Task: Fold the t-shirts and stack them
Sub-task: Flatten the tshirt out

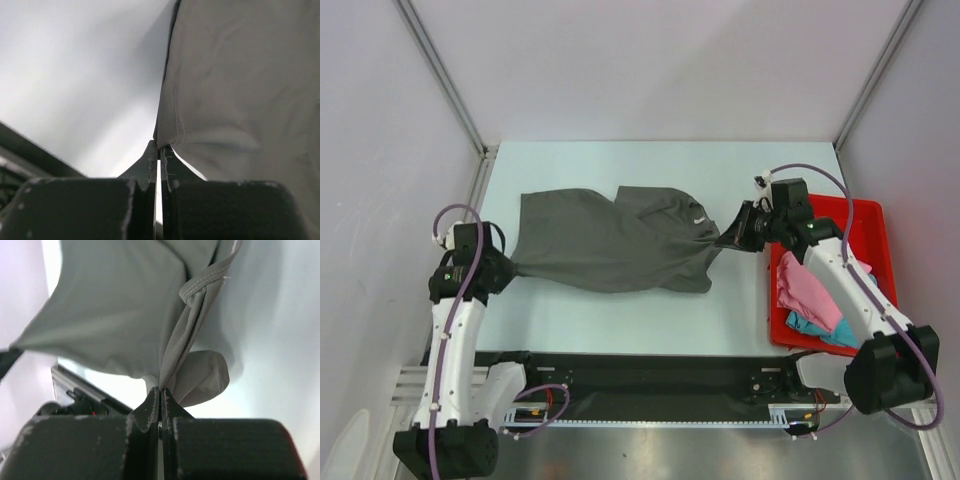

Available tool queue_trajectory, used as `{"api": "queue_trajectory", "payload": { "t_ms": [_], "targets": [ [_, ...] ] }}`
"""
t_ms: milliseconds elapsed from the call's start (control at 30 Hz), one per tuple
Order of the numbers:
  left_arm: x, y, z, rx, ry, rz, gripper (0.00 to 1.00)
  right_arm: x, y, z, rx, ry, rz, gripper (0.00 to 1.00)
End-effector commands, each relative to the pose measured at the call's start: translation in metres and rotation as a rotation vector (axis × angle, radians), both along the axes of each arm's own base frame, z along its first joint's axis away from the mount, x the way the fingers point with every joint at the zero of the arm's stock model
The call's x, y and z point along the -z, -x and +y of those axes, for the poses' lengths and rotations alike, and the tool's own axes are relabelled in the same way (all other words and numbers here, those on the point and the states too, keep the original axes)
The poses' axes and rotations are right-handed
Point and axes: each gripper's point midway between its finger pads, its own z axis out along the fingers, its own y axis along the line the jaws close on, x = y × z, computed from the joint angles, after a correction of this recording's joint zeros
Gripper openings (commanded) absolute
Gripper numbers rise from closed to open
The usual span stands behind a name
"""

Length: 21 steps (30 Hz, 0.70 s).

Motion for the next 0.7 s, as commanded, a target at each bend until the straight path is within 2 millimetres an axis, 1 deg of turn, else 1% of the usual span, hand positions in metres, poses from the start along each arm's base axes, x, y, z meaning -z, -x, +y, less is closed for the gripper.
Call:
{"api": "queue_trajectory", "payload": {
  "t_ms": [0,33,67,100,133,167,200,233,267,300,333,367,400,433,467,500,533,567,600,633,667],
  "targets": [
    [-0.01,-0.01,0.005,0.022,-0.036,-0.06,0.0,-0.016,-0.009,-0.005,0.046,0.048,-0.108,0.0],
    [-0.012,-0.021,-0.001,0.052,-0.001,-0.084,0.0,-0.015,-0.026,-0.007,0.058,0.03,-0.072,0.0],
    [-0.023,-0.033,-0.01,0.108,0.026,-0.134,0.0,-0.024,-0.031,-0.002,0.037,-0.009,-0.064,0.0],
    [-0.054,-0.049,-0.02,0.166,0.054,-0.233,0.0,-0.038,-0.029,0.007,-0.013,-0.054,-0.062,0.0],
    [-0.068,-0.052,-0.023,0.188,0.051,-0.262,0.0,-0.064,-0.029,0.01,-0.029,-0.055,-0.138,0.0],
    [-0.08,-0.049,-0.022,0.202,0.024,-0.283,0.0,-0.086,-0.022,0.02,-0.067,-0.042,-0.212,0.0],
    [-0.087,-0.044,-0.017,0.19,-0.023,-0.292,0.0,-0.09,-0.018,0.016,-0.048,0.004,-0.257,0.0],
    [-0.086,-0.039,-0.016,0.187,-0.044,-0.299,0.0,-0.088,-0.014,0.014,-0.029,0.018,-0.271,0.0],
    [-0.079,-0.036,-0.016,0.185,-0.049,-0.3,0.0,-0.062,-0.006,0.008,0.002,0.038,-0.234,0.0],
    [-0.07,-0.046,-0.017,0.194,-0.043,-0.304,0.0,-0.041,-0.012,-0.001,0.054,0.067,-0.174,0.0],
    [-0.039,-0.047,-0.027,0.241,0.008,-0.236,0.0,-0.022,-0.013,-0.006,0.072,0.082,-0.093,0.0],
    [-0.026,-0.051,-0.035,0.274,0.059,-0.199,0.0,0.016,-0.018,-0.007,0.043,0.11,0.04,0.0],
    [-0.011,-0.06,-0.045,0.309,0.123,-0.121,0.0,0.01,-0.017,0.005,-0.025,0.059,0.059,0.0],
    [-0.014,-0.065,-0.048,0.333,0.133,-0.124,0.0,0.006,-0.021,0.008,-0.046,0.053,0.05,0.0],
    [-0.025,-0.068,-0.049,0.342,0.126,-0.161,0.0,-0.018,-0.017,0.013,-0.08,0.02,-0.021,0.0],
    [-0.055,-0.063,-0.049,0.342,0.098,-0.273,0.0,-0.045,-0.015,0.019,-0.104,-0.008,-0.11,0.0],
    [-0.073,-0.055,-0.043,0.32,0.053,-0.348,0.0,-0.062,-0.005,0.023,-0.13,-0.018,-0.155,0.0],
    [-0.085,-0.047,-0.037,0.293,0.016,-0.387,0.0,-0.072,0.007,0.028,-0.165,-0.014,-0.183,0.0],
    [-0.085,-0.032,-0.037,0.287,0.0,-0.364,0.0,-0.094,0.027,0.032,-0.183,-0.052,-0.245,0.0],
    [-0.086,-0.019,-0.036,0.269,0.001,-0.392,0.0,-0.086,0.042,0.037,-0.198,-0.08,-0.224,0.0],
    [-0.082,-0.013,-0.032,0.23,-0.003,-0.393,0.0,-0.088,0.052,0.038,-0.184,-0.124,-0.219,0.0]
  ]
}}
